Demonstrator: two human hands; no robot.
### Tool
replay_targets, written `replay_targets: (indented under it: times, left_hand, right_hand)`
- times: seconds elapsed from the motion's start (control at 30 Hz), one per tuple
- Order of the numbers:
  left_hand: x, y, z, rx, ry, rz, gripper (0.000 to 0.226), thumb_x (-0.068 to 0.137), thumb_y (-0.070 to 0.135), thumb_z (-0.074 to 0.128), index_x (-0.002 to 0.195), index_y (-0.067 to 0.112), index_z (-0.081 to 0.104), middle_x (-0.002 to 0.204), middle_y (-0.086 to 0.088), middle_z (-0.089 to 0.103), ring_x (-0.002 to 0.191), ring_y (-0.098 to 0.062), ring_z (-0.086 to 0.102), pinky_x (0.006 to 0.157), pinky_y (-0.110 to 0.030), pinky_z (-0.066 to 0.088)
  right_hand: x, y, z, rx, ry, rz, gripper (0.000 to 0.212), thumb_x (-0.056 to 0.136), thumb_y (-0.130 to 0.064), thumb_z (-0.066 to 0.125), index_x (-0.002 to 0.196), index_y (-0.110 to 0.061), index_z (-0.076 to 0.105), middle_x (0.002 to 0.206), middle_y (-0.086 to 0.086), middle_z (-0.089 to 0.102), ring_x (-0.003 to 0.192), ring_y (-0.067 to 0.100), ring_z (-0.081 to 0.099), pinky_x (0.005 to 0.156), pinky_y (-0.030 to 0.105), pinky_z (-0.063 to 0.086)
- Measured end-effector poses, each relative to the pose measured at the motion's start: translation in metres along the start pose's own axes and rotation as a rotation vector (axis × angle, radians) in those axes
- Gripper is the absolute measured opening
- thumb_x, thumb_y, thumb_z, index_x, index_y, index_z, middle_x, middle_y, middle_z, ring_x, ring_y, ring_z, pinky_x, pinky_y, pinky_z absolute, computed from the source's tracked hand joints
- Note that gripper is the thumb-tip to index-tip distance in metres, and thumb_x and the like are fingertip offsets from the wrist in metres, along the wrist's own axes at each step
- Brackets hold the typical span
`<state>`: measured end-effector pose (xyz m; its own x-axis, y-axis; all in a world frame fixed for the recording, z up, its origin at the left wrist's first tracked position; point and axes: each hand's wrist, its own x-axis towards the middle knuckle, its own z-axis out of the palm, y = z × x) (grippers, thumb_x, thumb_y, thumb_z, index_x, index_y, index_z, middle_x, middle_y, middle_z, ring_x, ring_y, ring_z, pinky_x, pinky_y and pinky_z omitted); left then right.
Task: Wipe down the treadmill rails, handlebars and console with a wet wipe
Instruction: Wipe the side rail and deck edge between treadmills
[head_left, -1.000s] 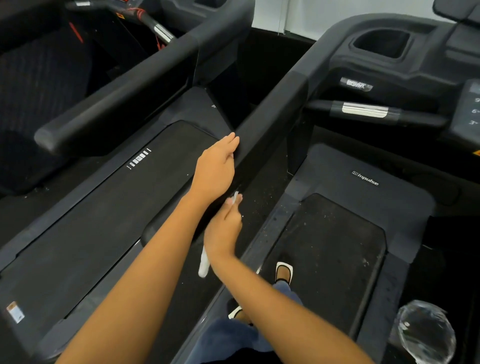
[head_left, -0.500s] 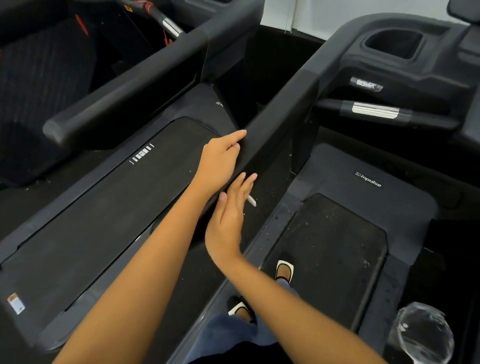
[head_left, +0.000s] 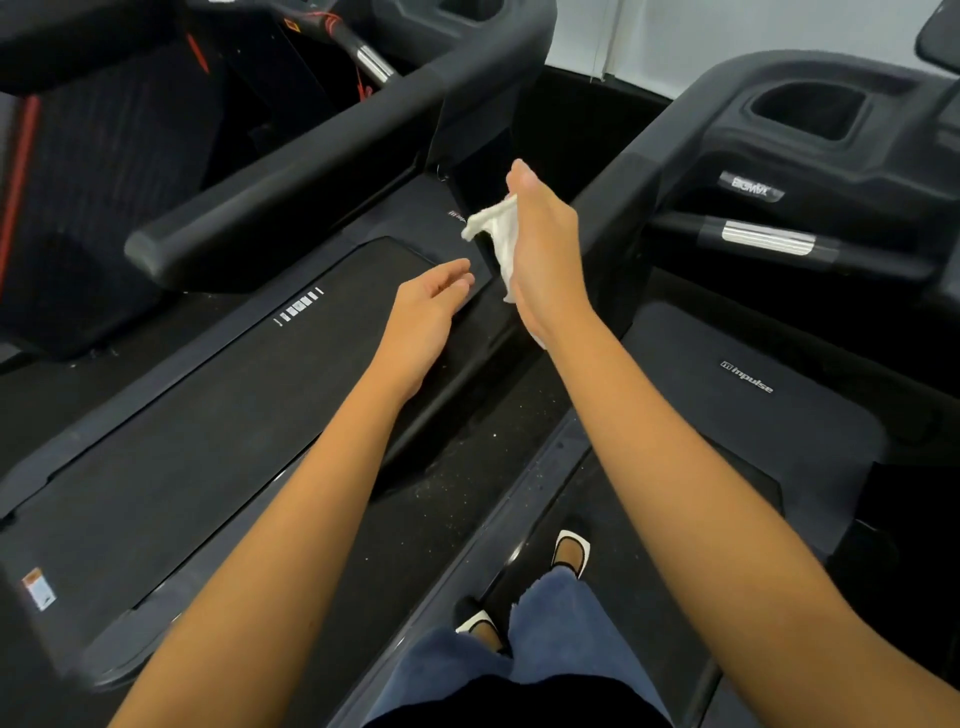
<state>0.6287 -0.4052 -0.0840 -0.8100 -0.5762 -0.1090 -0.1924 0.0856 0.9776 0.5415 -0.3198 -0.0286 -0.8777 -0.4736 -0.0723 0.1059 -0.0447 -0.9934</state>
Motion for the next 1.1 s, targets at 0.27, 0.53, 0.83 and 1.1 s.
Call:
replay_targets:
  times: [0.27,0.53,0.83,1.1]
  left_hand:
    - [-0.015,0.028,0.007,-0.206,-0.103,0.068,0.059,0.088,0.047,0.057,0.107,-0.008,0.059,0.105,-0.019,0.065,0.098,-0.027,0.062,0.098,-0.051,0.048]
    - [-0.027,0.031,0.029,-0.195,0.007,0.13,0.021,0.093,0.022,0.062,0.102,0.004,0.068,0.094,-0.013,0.073,0.091,-0.03,0.07,0.088,-0.046,0.056]
    - [-0.024,0.027,0.014,-0.397,0.185,0.149,0.007,0.089,0.013,0.059,0.09,0.008,0.055,0.094,-0.012,0.066,0.09,-0.031,0.067,0.077,-0.042,0.056]
    - [-0.01,0.005,0.004,0.251,0.315,0.039,0.014,0.083,0.021,0.067,0.089,0.017,0.055,0.077,-0.001,0.067,0.068,-0.016,0.066,0.059,-0.032,0.056]
  right_hand:
    - [-0.016,-0.01,-0.007,0.107,-0.172,0.044,0.02,0.099,-0.03,0.049,0.104,-0.022,0.067,0.096,-0.009,0.069,0.092,0.005,0.066,0.092,0.032,0.051]
    - [-0.022,0.002,-0.016,-0.19,0.154,-0.302,0.027,0.099,-0.018,0.047,0.103,-0.008,0.072,0.1,0.0,0.072,0.092,0.006,0.067,0.085,0.022,0.054]
    - [-0.014,0.02,-0.029,-0.222,0.162,-0.26,0.032,0.097,-0.023,0.052,0.078,-0.007,0.072,0.073,0.015,0.066,0.067,0.021,0.058,0.063,0.026,0.048]
    - [0.014,0.041,-0.043,-0.68,0.257,-0.214,0.037,0.094,-0.031,0.058,0.129,-0.019,0.057,0.112,0.001,0.06,0.096,0.009,0.056,0.075,0.024,0.047]
